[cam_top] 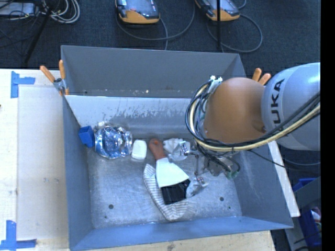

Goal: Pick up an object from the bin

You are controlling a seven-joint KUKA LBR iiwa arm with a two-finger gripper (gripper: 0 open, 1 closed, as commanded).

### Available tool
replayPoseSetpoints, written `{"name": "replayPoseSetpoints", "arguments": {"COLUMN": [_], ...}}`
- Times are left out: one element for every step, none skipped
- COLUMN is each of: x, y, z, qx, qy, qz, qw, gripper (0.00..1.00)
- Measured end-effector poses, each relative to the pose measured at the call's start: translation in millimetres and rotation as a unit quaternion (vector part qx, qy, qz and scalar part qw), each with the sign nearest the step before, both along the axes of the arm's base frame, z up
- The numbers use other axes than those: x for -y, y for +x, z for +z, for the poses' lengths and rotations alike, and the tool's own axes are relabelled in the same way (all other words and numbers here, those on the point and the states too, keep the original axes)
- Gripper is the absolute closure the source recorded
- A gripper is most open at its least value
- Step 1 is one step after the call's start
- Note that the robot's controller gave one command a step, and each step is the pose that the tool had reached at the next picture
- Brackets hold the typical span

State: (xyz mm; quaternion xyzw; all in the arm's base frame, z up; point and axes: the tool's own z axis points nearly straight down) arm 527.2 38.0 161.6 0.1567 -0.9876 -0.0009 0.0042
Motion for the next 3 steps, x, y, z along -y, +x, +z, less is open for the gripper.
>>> {"name": "replayPoseSetpoints", "arguments": {"x": [7.3, 6.3, 5.7], "y": [28.6, 32.4, 33.9], "z": [-76.8, -81.6, -79.8], "qx": [-0.001, 0.0152, 0.0177], "qy": [0.001, 0.003, 0.003], "qz": [0.101, 0.1, 0.099], "qw": [0.9949, 0.9949, 0.9949], "gripper": [1.0, 0.0, 1.0]}}
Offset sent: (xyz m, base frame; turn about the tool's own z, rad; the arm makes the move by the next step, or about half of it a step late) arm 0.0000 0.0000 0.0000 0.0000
